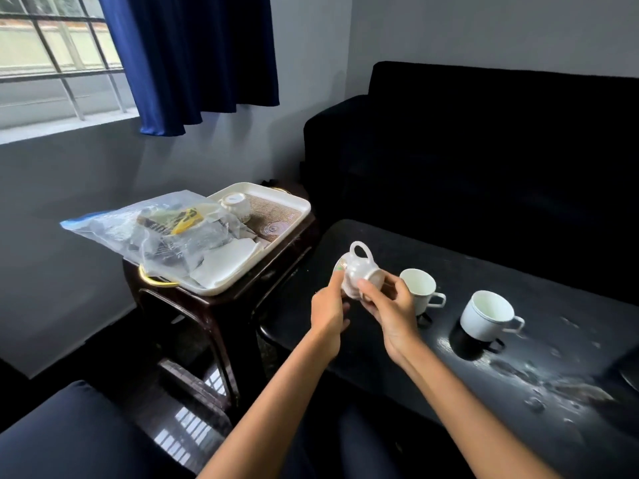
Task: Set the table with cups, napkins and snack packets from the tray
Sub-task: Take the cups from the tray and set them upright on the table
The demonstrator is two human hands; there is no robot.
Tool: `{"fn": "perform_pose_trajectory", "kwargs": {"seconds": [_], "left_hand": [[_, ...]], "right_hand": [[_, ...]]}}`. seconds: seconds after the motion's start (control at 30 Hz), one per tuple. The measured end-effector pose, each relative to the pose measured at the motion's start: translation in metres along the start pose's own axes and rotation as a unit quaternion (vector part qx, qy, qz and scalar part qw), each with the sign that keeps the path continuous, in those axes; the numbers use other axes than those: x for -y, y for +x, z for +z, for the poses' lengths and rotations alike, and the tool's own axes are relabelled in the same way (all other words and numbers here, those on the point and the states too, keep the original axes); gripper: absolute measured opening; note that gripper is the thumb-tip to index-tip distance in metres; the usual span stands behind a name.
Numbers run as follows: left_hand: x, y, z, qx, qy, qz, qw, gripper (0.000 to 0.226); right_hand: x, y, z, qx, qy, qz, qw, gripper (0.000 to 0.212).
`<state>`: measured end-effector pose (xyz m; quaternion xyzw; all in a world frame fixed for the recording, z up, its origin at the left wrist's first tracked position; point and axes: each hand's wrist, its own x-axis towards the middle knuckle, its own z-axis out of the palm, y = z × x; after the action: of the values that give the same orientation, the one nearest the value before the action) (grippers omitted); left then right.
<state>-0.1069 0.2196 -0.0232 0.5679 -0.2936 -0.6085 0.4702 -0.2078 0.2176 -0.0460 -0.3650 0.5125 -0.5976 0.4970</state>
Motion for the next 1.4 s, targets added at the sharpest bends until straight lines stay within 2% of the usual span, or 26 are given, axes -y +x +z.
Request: {"fn": "perform_pose_trajectory", "kwargs": {"seconds": [0.07, 0.13, 0.33, 0.4, 0.53, 0.63, 0.97, 1.4], "left_hand": [[0.007, -0.005, 0.005, 0.042, 0.019, -0.012, 0.999, 0.031], [0.014, -0.008, 0.009, 0.055, 0.018, -0.001, 0.998, 0.028], [0.03, -0.011, 0.022, 0.096, 0.023, 0.1, 0.99, 0.014], [0.036, -0.01, 0.028, 0.096, 0.05, 0.139, 0.984, 0.021], [0.052, -0.009, 0.038, 0.088, 0.116, 0.167, 0.975, 0.058], [0.065, -0.007, 0.044, 0.093, 0.145, 0.197, 0.965, 0.058], [0.088, 0.001, 0.056, 0.129, 0.152, 0.201, 0.959, 0.059], [0.104, 0.008, 0.057, 0.134, 0.167, 0.2, 0.956, 0.062]], "right_hand": [[-0.005, -0.013, -0.015, 0.005, 0.017, 0.019, 1.0, 0.05], [-0.007, -0.022, -0.028, 0.002, 0.007, 0.034, 0.999, 0.042], [-0.001, -0.035, -0.066, 0.033, -0.042, 0.023, 0.998, 0.03], [0.0, -0.038, -0.075, 0.014, -0.061, -0.002, 0.998, 0.039], [0.002, -0.041, -0.081, -0.021, -0.094, -0.039, 0.995, 0.065], [0.001, -0.043, -0.085, -0.012, -0.113, -0.045, 0.993, 0.066], [-0.012, -0.044, -0.096, -0.019, -0.161, -0.023, 0.987, 0.067], [-0.027, -0.041, -0.101, -0.019, -0.2, -0.025, 0.979, 0.068]]}}
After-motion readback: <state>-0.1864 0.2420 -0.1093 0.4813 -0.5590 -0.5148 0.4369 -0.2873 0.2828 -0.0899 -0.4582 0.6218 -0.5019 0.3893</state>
